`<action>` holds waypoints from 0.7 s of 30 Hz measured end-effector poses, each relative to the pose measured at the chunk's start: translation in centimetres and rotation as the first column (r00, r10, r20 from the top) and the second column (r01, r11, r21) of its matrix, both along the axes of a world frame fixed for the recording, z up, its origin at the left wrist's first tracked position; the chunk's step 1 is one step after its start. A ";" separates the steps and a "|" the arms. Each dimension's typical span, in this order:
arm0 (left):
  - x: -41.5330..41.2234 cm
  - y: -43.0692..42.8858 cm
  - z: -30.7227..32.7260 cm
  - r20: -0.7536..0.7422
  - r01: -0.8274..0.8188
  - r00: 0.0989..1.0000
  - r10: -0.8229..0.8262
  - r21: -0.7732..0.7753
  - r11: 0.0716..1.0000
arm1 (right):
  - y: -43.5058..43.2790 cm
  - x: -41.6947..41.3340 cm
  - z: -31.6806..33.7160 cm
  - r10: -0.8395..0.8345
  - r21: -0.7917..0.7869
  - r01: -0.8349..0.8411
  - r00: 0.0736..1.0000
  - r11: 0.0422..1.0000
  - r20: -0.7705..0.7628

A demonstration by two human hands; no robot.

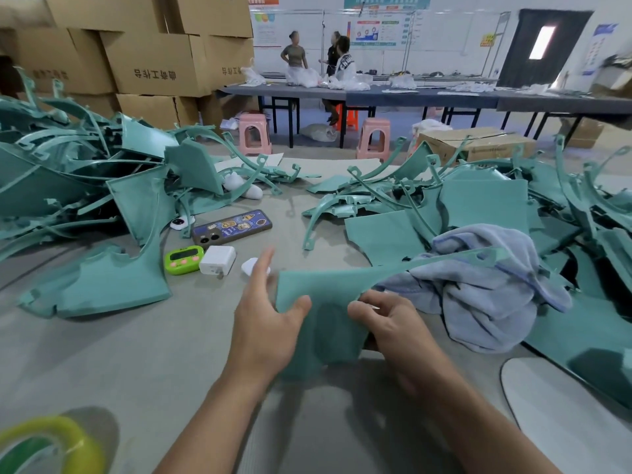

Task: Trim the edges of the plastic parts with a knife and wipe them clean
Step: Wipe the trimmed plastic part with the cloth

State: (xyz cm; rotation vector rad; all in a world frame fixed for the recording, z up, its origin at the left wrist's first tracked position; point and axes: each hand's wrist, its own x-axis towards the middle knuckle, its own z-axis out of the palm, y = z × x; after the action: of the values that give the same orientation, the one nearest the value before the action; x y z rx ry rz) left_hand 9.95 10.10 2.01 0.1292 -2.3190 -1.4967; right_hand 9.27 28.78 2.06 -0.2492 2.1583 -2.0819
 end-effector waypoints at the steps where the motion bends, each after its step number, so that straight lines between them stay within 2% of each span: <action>1: 0.2 0.2 -0.2 -0.118 -0.030 0.993 -0.001 -0.263 0.964 | -0.2 0.1 0.0 -0.009 -0.026 0.010 1.000 1.000 0.029; 2: 0.4 0.7 -0.4 -0.194 -0.041 0.979 -0.058 -0.469 0.882 | -0.4 0.2 -0.1 -0.010 -0.059 0.014 0.998 0.998 0.060; 4: 0.8 2.1 -1.0 -0.171 -0.011 0.973 -0.158 -0.711 0.703 | -0.8 0.5 -0.2 -0.010 -0.144 0.027 0.993 0.989 0.116; 5: 0.9 2.7 -1.1 -0.100 0.030 0.981 -0.166 -0.769 0.638 | -0.8 0.6 -0.3 0.003 -0.206 0.030 0.988 0.978 0.157; 7: 1.0 3.4 -1.3 0.003 0.115 0.983 -0.186 -0.798 0.591 | -0.6 0.7 -0.3 0.063 -0.354 0.030 0.967 0.935 0.249; 10: 0.9 3.0 -1.3 0.080 0.259 0.953 -0.294 -0.718 0.646 | 0.0 0.7 0.1 0.207 -0.525 -0.012 0.926 0.851 0.315; 14: 1.2 2.0 -0.5 0.118 0.459 0.881 -0.459 -0.454 0.764 | 0.3 0.3 0.0 0.263 -0.530 -0.059 0.911 0.846 0.318; 16: 1.4 1.6 0.2 0.094 0.550 0.821 -0.563 -0.395 0.736 | 0.6 0.0 -0.3 0.236 -0.554 -0.031 0.923 0.832 0.303; 18: 1.6 1.7 0.2 0.081 0.569 0.797 -0.599 -0.436 0.698 | 0.7 -0.2 -0.3 0.216 -0.558 -0.020 0.933 0.829 0.287; 19: 1.6 1.8 0.1 0.060 0.539 0.814 -0.578 -0.451 0.712 | 0.6 -0.3 -0.3 0.216 -0.556 -0.026 0.936 0.830 0.279; 21: 1.7 1.9 -0.3 -0.071 0.413 0.874 -0.480 -0.410 0.813 | 0.5 -0.3 -0.1 0.206 -0.540 -0.038 0.945 0.841 0.254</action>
State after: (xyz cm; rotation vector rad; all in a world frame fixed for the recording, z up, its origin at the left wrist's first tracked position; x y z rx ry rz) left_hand 11.60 12.03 1.75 -0.6757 -2.5525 -1.1382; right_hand 9.01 29.26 1.92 -0.1037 1.3258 -2.4082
